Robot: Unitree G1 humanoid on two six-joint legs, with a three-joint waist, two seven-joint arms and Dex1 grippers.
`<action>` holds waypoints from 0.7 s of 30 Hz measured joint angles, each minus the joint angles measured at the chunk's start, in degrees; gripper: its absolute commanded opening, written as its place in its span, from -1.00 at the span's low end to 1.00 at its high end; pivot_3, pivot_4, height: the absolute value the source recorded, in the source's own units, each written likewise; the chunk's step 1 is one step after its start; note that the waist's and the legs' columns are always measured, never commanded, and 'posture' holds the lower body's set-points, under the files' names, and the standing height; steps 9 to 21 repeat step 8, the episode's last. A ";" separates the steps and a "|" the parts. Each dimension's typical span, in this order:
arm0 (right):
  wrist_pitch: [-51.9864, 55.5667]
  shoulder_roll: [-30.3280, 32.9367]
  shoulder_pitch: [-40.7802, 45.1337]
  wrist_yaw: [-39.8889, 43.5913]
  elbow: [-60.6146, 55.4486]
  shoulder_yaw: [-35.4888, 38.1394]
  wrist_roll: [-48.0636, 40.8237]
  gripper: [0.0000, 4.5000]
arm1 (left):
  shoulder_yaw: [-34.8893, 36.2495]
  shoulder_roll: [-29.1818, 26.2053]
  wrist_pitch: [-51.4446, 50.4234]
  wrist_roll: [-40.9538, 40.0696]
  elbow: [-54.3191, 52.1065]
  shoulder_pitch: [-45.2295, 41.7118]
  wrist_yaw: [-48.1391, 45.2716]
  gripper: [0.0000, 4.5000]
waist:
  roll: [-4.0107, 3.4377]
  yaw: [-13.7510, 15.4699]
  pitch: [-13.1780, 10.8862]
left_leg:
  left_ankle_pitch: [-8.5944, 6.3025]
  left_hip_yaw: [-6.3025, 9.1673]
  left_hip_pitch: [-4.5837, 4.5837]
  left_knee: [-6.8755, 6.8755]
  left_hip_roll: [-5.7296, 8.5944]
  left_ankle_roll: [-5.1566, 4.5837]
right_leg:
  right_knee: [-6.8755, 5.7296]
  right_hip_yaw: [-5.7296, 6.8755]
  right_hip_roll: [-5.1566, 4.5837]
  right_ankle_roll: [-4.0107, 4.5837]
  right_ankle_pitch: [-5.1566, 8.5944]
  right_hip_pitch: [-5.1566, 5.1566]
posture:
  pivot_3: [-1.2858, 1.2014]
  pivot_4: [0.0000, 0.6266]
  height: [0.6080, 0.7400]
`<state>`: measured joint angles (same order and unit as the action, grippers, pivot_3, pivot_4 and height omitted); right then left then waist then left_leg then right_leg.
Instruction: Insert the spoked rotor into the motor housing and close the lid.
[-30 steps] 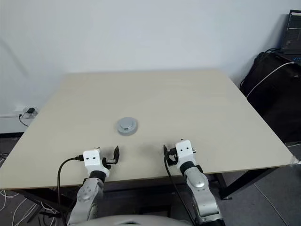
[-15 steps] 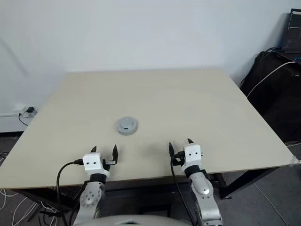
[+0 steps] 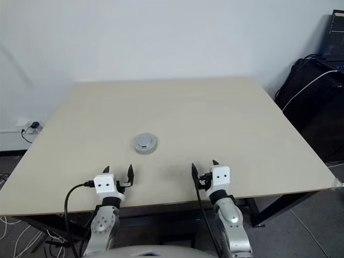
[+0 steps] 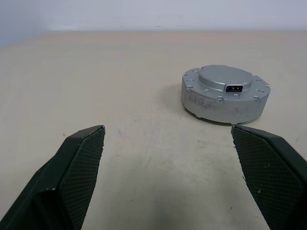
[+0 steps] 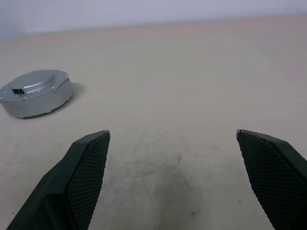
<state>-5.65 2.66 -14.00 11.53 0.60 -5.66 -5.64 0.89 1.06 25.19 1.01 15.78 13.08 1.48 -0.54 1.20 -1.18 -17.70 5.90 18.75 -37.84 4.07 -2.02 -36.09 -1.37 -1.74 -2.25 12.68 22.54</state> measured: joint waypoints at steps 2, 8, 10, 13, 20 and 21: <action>0.09 -0.01 0.01 0.12 0.07 -0.04 0.03 1.00 | 0.18 0.09 0.14 -0.01 0.00 0.01 0.05 0.99 | -0.01 0.01 0.00 | 0.00 0.00 0.00 0.00 0.00 0.00 | 0.00 0.00 0.00 0.00 0.00 0.00 | 0.03 -1.00 1.00; 1.01 -0.06 0.06 0.25 0.12 -0.08 0.04 1.00 | 0.52 0.52 0.18 0.00 0.00 0.01 0.03 0.99 | -0.01 0.01 -0.01 | 0.00 0.00 0.00 0.00 0.00 0.00 | 0.00 0.00 0.00 0.00 0.00 0.00 | 0.03 -1.00 1.00; 1.01 -0.06 0.06 0.25 0.12 -0.08 0.04 1.00 | 0.52 0.52 0.18 0.00 0.00 0.01 0.03 0.99 | -0.01 0.01 -0.01 | 0.00 0.00 0.00 0.00 0.00 0.00 | 0.00 0.00 0.00 0.00 0.00 0.00 | 0.03 -1.00 1.00; 1.01 -0.06 0.06 0.25 0.12 -0.08 0.04 1.00 | 0.52 0.52 0.18 0.00 0.00 0.01 0.03 0.99 | -0.01 0.01 -0.01 | 0.00 0.00 0.00 0.00 0.00 0.00 | 0.00 0.00 0.00 0.00 0.00 0.00 | 0.03 -1.00 1.00; 1.01 -0.06 0.06 0.25 0.12 -0.08 0.04 1.00 | 0.52 0.52 0.18 0.00 0.00 0.01 0.03 0.99 | -0.01 0.01 -0.01 | 0.00 0.00 0.00 0.00 0.00 0.00 | 0.00 0.00 0.00 0.00 0.00 0.00 | 0.03 -1.00 1.00; 1.01 -0.06 0.06 0.25 0.12 -0.08 0.04 1.00 | 0.52 0.52 0.18 0.00 0.00 0.01 0.03 0.99 | -0.01 0.01 -0.01 | 0.00 0.00 0.00 0.00 0.00 0.00 | 0.00 0.00 0.00 0.00 0.00 0.00 | 0.03 -1.00 1.00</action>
